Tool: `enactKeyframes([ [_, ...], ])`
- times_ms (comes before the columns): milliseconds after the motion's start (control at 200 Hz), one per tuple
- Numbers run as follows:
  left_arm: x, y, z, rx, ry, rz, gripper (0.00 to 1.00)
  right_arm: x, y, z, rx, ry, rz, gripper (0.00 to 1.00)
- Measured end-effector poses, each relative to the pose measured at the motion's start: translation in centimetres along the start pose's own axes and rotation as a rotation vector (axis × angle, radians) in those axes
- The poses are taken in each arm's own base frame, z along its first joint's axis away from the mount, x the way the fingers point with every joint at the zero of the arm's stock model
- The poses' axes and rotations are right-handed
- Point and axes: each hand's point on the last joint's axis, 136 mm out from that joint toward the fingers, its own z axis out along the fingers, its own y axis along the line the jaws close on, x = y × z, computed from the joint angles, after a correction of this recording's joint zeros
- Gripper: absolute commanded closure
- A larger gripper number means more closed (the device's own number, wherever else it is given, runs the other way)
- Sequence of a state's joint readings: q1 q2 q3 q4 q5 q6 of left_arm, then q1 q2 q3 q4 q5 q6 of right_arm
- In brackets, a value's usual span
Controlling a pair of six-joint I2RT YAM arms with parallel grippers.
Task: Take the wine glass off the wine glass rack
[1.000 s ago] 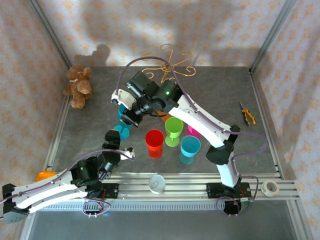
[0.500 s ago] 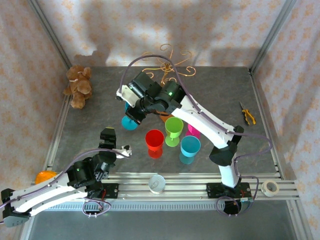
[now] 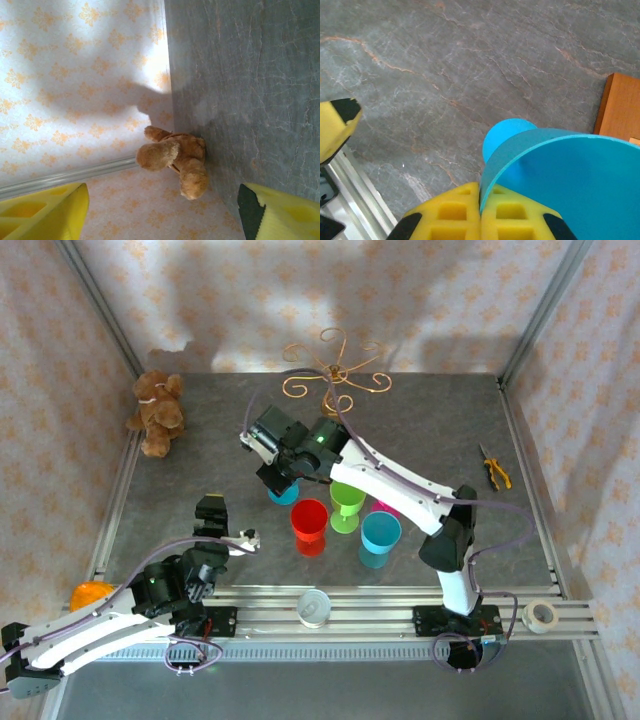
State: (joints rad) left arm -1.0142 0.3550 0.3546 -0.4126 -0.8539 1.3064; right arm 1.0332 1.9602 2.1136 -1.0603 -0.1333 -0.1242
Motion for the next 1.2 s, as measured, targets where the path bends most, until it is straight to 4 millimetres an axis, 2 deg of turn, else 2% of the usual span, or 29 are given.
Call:
enactKeyframes([
  [526, 0.1, 0.0, 0.0, 0.000, 0.002, -0.001, 0.17, 2.6, -0.9, 4.4, 0.024, 0.034, 0.131, 1.00],
  [896, 0.1, 0.0, 0.0, 0.000, 0.002, -0.001, 0.15, 2.9, -1.3, 5.4, 0.028, 0.027, 0.183, 1.00],
  [1201, 0.1, 0.1, 0.0, -0.004, 0.001, -0.007, 0.15, 2.8, -1.4, 5.4, 0.029, 0.025, 0.201, 1.00],
])
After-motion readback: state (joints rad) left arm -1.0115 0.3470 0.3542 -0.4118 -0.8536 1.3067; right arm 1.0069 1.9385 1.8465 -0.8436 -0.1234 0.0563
